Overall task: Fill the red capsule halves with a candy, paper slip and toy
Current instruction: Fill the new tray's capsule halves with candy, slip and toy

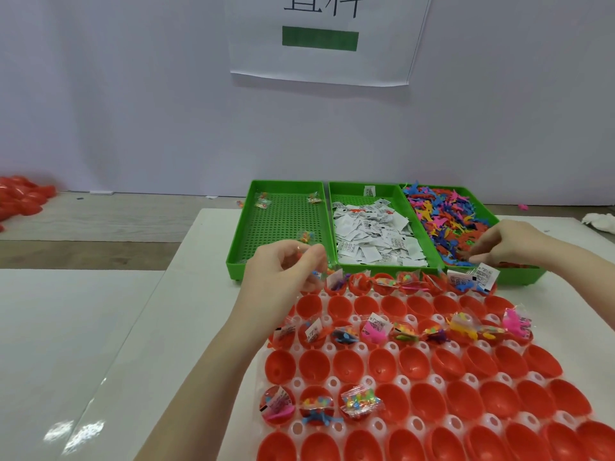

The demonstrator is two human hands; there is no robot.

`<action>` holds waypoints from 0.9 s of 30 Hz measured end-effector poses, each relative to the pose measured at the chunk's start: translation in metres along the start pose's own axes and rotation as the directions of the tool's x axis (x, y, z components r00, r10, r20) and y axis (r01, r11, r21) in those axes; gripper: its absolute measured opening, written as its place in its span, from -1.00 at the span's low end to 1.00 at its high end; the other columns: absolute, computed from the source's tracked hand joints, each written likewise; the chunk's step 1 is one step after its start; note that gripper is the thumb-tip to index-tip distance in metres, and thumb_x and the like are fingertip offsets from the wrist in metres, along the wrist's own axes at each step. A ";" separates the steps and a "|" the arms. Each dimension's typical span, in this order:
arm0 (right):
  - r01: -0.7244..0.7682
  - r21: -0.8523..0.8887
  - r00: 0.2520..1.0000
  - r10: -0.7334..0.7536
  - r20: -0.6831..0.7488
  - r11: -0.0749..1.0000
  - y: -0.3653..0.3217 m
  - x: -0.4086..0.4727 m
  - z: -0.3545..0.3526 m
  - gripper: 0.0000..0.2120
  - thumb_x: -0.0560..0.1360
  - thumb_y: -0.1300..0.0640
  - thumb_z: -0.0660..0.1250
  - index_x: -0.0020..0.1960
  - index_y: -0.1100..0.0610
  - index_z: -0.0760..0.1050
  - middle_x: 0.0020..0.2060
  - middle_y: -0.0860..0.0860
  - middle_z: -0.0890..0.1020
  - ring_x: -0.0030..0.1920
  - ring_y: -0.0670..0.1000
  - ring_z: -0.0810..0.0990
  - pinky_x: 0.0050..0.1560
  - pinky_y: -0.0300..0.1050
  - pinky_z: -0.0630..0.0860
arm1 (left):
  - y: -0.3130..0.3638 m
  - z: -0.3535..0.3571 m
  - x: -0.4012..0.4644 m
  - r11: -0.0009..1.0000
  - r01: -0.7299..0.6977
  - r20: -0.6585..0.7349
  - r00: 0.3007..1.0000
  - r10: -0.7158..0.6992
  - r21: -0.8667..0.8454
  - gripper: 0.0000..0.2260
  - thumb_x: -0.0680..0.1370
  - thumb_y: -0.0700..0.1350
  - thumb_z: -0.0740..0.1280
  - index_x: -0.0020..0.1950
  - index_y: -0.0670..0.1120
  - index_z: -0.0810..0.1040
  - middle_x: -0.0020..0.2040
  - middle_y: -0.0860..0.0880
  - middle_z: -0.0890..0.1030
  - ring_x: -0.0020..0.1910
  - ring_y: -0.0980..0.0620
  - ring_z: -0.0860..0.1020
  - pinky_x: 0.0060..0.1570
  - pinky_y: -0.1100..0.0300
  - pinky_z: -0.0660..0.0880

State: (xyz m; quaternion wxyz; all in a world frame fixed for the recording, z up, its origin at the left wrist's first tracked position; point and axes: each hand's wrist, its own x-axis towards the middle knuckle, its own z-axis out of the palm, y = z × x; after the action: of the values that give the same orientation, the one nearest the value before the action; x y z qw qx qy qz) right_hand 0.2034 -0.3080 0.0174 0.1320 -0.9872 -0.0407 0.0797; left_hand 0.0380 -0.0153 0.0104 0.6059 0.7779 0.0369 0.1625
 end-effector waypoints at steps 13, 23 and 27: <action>0.073 0.790 0.968 0.148 -0.203 0.609 -0.002 -0.007 0.000 -0.82 0.43 0.38 0.29 -0.32 0.26 0.38 -0.51 0.09 0.62 -0.45 0.00 0.64 -0.39 -0.21 0.60 | -0.001 -0.003 0.003 0.999 0.010 -0.039 0.999 -0.011 -0.036 -0.81 0.53 -0.12 0.30 -0.24 -0.17 0.58 -0.47 0.09 0.56 -0.53 0.15 0.46 -0.44 0.37 0.39; -0.001 0.859 1.000 0.006 -0.002 0.513 -0.073 -0.014 0.006 -0.78 0.37 0.39 0.00 -0.39 0.23 0.31 -0.48 0.09 0.32 -0.68 -0.08 0.28 -0.65 -0.38 0.18 | -0.002 -0.002 0.003 0.997 0.071 -0.016 0.997 -0.072 -0.028 -0.77 0.57 -0.11 0.22 -0.27 -0.04 0.54 -0.52 0.12 0.43 -0.56 0.19 0.36 -0.47 0.36 0.29; 0.078 0.730 0.994 -0.113 -0.002 0.679 -0.108 -0.009 0.020 -0.67 0.52 0.12 0.11 -0.39 0.19 0.37 -0.45 0.05 0.32 -0.61 -0.10 0.29 -0.60 -0.32 0.22 | -0.001 -0.003 0.003 0.997 0.074 -0.012 0.997 -0.074 -0.030 -0.77 0.58 -0.10 0.21 -0.27 -0.04 0.53 -0.56 0.15 0.40 -0.55 0.20 0.34 -0.47 0.36 0.28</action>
State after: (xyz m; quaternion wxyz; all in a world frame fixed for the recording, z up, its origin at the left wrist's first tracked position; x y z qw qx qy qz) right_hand 0.1852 -0.1999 0.0290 0.5165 -0.8479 -0.0600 0.1038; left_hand 0.0402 -0.0116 0.0111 0.6225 0.7660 0.0673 0.1454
